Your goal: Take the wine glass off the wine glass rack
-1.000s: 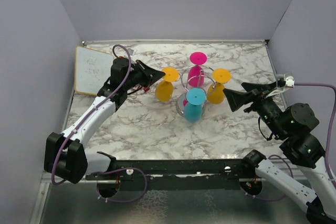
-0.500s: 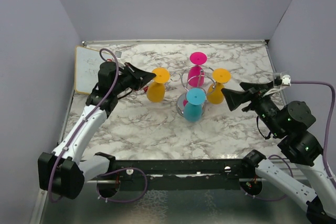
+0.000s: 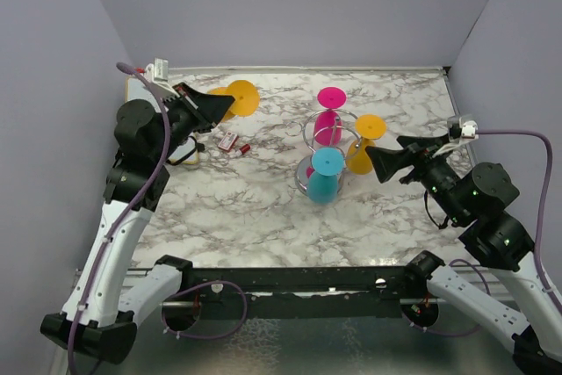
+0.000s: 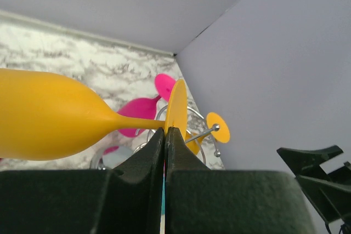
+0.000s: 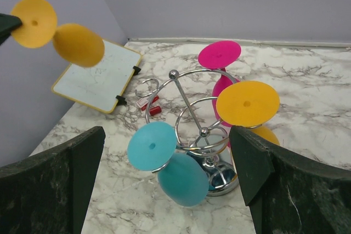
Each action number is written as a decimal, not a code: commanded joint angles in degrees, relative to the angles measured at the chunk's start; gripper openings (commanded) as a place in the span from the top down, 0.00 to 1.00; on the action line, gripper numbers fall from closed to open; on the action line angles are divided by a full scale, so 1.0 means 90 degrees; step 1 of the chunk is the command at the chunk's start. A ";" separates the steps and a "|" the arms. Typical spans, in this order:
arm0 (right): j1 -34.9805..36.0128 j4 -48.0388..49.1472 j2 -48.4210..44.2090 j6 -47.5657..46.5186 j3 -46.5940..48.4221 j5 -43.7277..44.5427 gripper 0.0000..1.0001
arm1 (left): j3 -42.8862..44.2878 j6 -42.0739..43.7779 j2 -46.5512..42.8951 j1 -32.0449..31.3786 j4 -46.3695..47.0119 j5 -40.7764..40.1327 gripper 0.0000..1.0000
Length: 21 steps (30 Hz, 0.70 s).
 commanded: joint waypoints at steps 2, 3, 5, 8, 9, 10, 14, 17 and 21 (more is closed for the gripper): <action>0.0050 0.0258 0.0039 -0.0097 0.0151 -0.0070 0.02 | 0.0544 0.1322 -0.0278 0.0034 0.0991 0.0948 1.00; 0.0052 0.0266 0.0059 -0.0097 0.0163 -0.0110 0.02 | 0.0587 0.1363 -0.0286 0.0034 0.1178 0.1224 1.00; 0.0049 0.0281 0.0125 -0.0088 0.0192 -0.0202 0.02 | 0.0629 0.1398 -0.0319 0.0029 0.1569 0.1715 1.00; 0.0052 0.0295 0.0255 -0.0098 0.0295 -0.0409 0.02 | 0.0691 0.1304 -0.0346 0.0034 0.2057 0.2222 1.00; 0.0052 0.0311 0.0306 -0.0113 0.0335 -0.0509 0.02 | 0.0694 0.1197 -0.0342 0.0026 0.2261 0.2401 1.00; 0.0052 0.0318 0.0363 -0.0116 0.0388 -0.0597 0.02 | 0.0651 0.1045 -0.0336 0.0025 0.2537 0.2654 1.00; 0.0047 0.0435 0.0619 -0.0116 0.0583 -0.1219 0.02 | 0.0477 0.0421 -0.0342 0.0000 0.3364 0.3244 1.00; 0.0052 0.0669 0.0877 -0.0005 0.0756 -0.1911 0.02 | 0.0459 0.0331 -0.0416 -0.0031 0.3500 0.3463 1.00; 0.0046 0.1204 0.1541 0.0471 0.1178 -0.3009 0.01 | 0.0379 0.0069 -0.0538 -0.0099 0.3833 0.3766 1.00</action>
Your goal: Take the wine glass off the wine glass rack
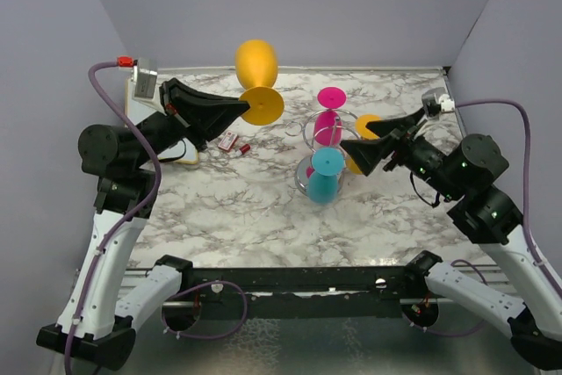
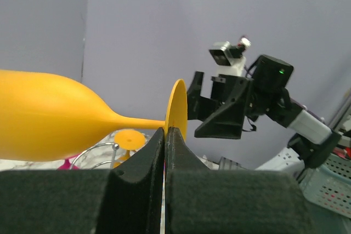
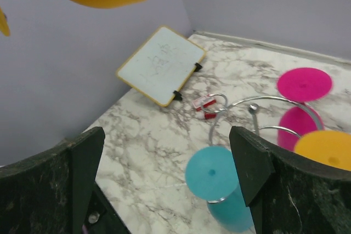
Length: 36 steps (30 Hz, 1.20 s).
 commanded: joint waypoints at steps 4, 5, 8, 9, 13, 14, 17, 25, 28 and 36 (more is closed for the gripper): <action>0.0044 0.1067 0.1584 0.0676 0.1186 -0.2459 0.04 | -0.0059 -0.0464 -0.0263 -0.0122 0.0978 0.0886 1.00; 0.0047 0.1156 0.1812 0.0665 0.1355 -0.2643 0.05 | -0.0055 -0.0445 -0.0291 -0.0122 0.0980 0.0951 1.00; 0.0042 0.1515 0.2314 0.0639 0.1749 -0.3026 0.05 | -0.0043 -0.0466 -0.0361 -0.0122 0.0977 0.1130 1.00; 0.0045 0.1625 0.2469 0.0630 0.1884 -0.3155 0.05 | -0.0054 -0.0471 -0.0408 -0.0131 0.0977 0.1172 1.00; 0.0004 0.1851 0.2934 0.0645 0.2406 -0.3610 0.05 | -0.0109 -0.0401 -0.0615 -0.0141 0.0979 0.1344 1.00; -0.0047 0.1887 0.3000 0.0657 0.2497 -0.3686 0.05 | -0.0109 -0.0373 -0.0659 -0.0142 0.0980 0.1411 1.00; -0.0222 0.1750 0.3124 0.0748 0.2761 -0.3783 0.05 | -0.0136 -0.0232 -0.0754 -0.0151 0.0980 0.1533 1.00; -0.0998 0.1708 0.3323 0.1838 0.2925 -0.4866 0.04 | -0.0590 0.1127 -0.0887 -0.0191 0.0974 0.1859 1.00; -0.1090 0.1367 0.3754 0.2707 0.3221 -0.5501 0.07 | -0.0909 0.1981 -0.1043 -0.0209 0.0965 0.1695 1.00; -0.1071 0.2130 0.4063 0.4205 0.2693 -0.5774 0.11 | -0.1500 0.3599 -0.1160 -0.0220 0.0941 0.1759 1.00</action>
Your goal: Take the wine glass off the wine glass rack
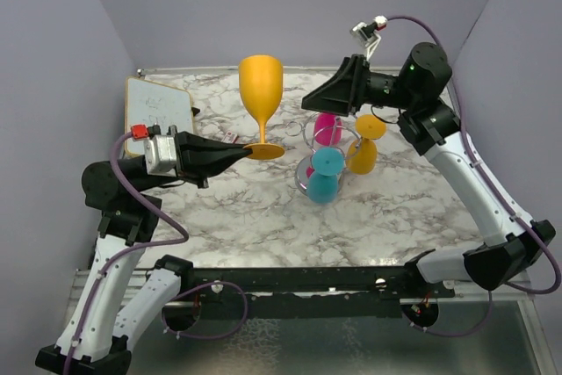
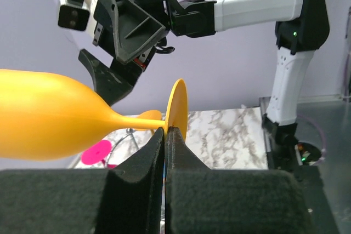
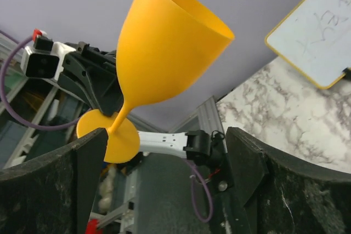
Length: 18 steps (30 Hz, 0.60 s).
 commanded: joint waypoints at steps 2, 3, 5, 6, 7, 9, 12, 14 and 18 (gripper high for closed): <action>0.0062 0.0435 0.0324 0.1104 -0.0071 -0.0390 0.10 | -0.0316 0.1450 -0.0166 -0.0021 0.0188 0.0208 1.00; 0.0097 0.0485 0.0403 0.1204 -0.0053 -0.0373 0.10 | -0.0390 0.1584 -0.0207 -0.0016 0.0181 0.0200 1.00; 0.0177 0.0622 0.0548 0.1365 0.0005 -0.0339 0.10 | -0.0526 0.1734 -0.0268 -0.0030 0.0182 0.0178 1.00; 0.0234 0.0618 0.0630 0.1411 0.0067 -0.0293 0.10 | -0.0592 0.1806 -0.0293 -0.0030 0.0183 0.0180 1.00; 0.0284 0.0566 0.0727 0.1432 0.0153 -0.0234 0.10 | -0.0646 0.1869 -0.0309 -0.0031 0.0181 0.0171 1.00; 0.0378 0.0536 0.0931 0.1495 0.0286 -0.0174 0.10 | -0.0741 0.1984 -0.0341 -0.0039 0.0182 0.0173 1.00; 0.0509 0.0666 0.1169 0.1703 0.0364 -0.0160 0.09 | -0.0873 0.2134 -0.0416 -0.0072 0.0180 0.0178 1.00; 0.0613 0.0841 0.1285 0.1810 0.0407 -0.0154 0.09 | -0.0979 0.2184 -0.0439 -0.0111 0.0180 0.0162 1.00; 0.0777 0.0805 0.1435 0.1758 0.0600 -0.0051 0.09 | -0.1179 0.2256 -0.0474 -0.0157 0.0180 0.0144 1.00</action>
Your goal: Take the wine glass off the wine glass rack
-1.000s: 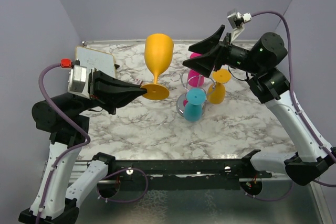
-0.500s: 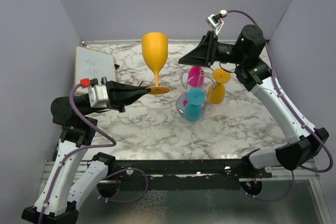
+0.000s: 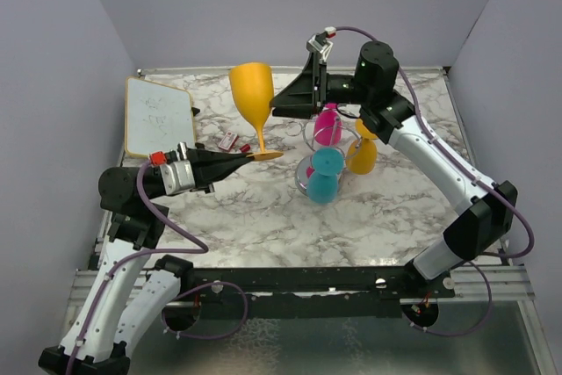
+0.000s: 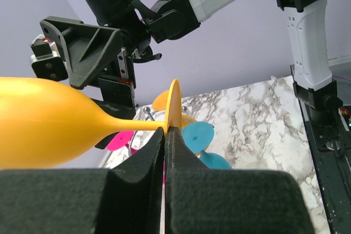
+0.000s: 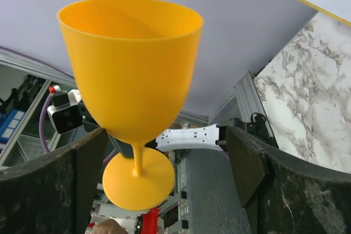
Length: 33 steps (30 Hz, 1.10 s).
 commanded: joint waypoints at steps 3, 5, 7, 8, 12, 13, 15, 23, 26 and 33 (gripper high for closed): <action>0.0214 0.0235 0.0156 0.0031 0.0478 0.0162 0.10 | -0.0273 0.0384 -0.0147 -0.0130 0.0178 0.0046 1.00; 0.0274 0.0170 0.0222 -0.0015 0.0553 0.0178 0.10 | -0.0326 0.0420 -0.0172 -0.0162 0.0178 0.0015 1.00; 0.0317 0.0175 0.0281 -0.0029 0.0598 0.0181 0.11 | -0.0358 0.0456 -0.0168 -0.0198 0.0178 -0.0007 1.00; 0.0334 0.0130 0.0292 -0.0056 0.0633 0.0224 0.12 | -0.0368 0.0467 -0.0174 -0.0218 0.0178 -0.0018 1.00; 0.0375 0.0030 0.0276 -0.0156 0.0661 0.0367 0.13 | -0.0406 0.0488 -0.0177 -0.0288 0.0178 -0.0033 1.00; 0.0380 0.0026 0.0274 -0.0162 0.0666 0.0379 0.13 | -0.0417 0.0500 -0.0189 -0.0294 0.0178 -0.0041 1.00; 0.0391 -0.0012 0.0319 -0.0186 0.0689 0.0391 0.13 | -0.0422 0.0511 -0.0188 -0.0304 0.0178 -0.0037 1.00; 0.0476 0.0001 0.0430 -0.0145 0.0755 0.0383 0.12 | -0.0449 0.0527 -0.0135 -0.0323 0.0178 -0.0058 1.00; 0.0498 -0.0003 0.0415 -0.0143 0.0725 0.0372 0.12 | -0.0476 0.0534 -0.0146 -0.0319 0.0184 -0.0099 1.00; 0.0499 0.0035 0.0330 -0.0108 0.0575 0.0342 0.15 | -0.0540 0.0584 -0.0174 -0.0322 0.0179 -0.0205 1.00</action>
